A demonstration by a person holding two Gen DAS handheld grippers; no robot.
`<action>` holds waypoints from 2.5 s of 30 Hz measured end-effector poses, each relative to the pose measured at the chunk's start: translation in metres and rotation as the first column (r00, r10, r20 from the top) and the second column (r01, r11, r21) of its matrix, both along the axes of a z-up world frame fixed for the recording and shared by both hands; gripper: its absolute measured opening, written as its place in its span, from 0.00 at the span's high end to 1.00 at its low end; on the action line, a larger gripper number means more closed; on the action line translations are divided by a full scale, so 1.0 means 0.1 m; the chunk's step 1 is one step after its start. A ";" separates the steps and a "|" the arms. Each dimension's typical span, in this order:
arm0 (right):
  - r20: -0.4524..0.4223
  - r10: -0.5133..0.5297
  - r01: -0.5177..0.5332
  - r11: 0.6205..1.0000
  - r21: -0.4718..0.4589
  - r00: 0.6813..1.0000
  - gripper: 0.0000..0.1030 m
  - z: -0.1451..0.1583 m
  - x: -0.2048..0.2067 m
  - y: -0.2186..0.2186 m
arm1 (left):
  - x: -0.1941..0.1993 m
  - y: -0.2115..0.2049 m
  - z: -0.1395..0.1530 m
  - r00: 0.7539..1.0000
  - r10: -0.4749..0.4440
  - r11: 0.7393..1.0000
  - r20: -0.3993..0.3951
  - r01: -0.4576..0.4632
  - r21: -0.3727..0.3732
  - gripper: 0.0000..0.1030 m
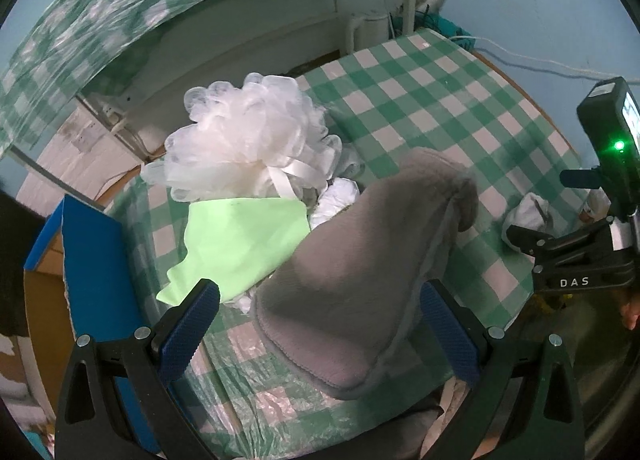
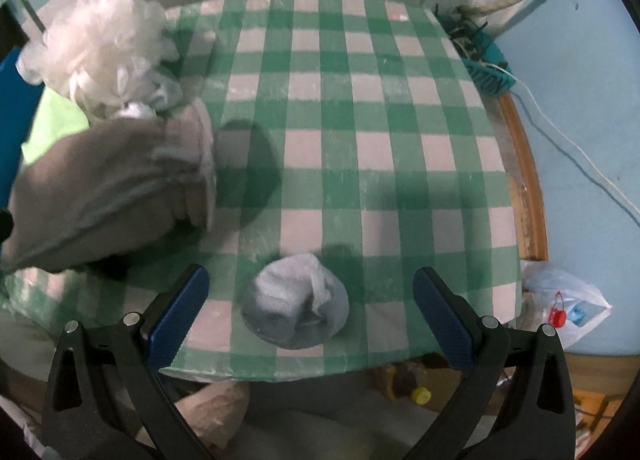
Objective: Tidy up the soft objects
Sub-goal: 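Grasp the small grey-white sock with the right gripper and lift it, then grasp the grey fleece sock with the left gripper and lift it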
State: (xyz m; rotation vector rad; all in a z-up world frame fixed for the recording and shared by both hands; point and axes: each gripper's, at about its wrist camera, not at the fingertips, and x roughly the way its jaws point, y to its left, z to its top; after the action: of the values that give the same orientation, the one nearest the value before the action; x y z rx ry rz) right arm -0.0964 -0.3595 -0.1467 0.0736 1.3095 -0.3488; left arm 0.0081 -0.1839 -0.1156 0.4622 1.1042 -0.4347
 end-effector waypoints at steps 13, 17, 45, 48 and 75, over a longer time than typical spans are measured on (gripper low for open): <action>-0.088 0.036 -0.035 0.999 0.012 0.996 0.24 -0.19 0.03 0.06 | 0.02 -0.12 -0.16 0.999 -0.016 1.000 -0.037 0.016 0.001 0.02; -0.109 0.044 -0.039 0.998 0.043 0.993 0.39 -0.26 0.04 0.06 | 0.04 -0.16 -0.20 0.998 -0.018 1.000 -0.052 0.017 -0.009 0.02; 0.037 -0.020 0.014 0.987 0.163 0.999 0.71 -0.05 0.12 -0.08 | 0.07 -0.57 -0.61 0.996 -0.086 0.994 -0.035 0.088 0.067 0.18; 0.036 -0.018 0.012 0.987 0.163 0.999 0.71 -0.05 0.10 -0.08 | 0.09 -0.52 -0.56 0.997 -0.073 0.996 -0.025 0.074 0.049 0.36; 0.138 0.042 -0.056 0.994 0.099 0.990 0.70 0.32 0.13 0.12 | 0.00 -0.06 0.20 1.000 0.004 0.983 0.027 0.001 -0.184 0.89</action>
State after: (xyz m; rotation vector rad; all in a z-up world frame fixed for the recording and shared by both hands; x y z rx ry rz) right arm -0.0830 -0.3480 -0.1144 0.1491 1.1917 -0.2306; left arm 0.0085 -0.1902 -0.0957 0.3035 1.0274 -0.5232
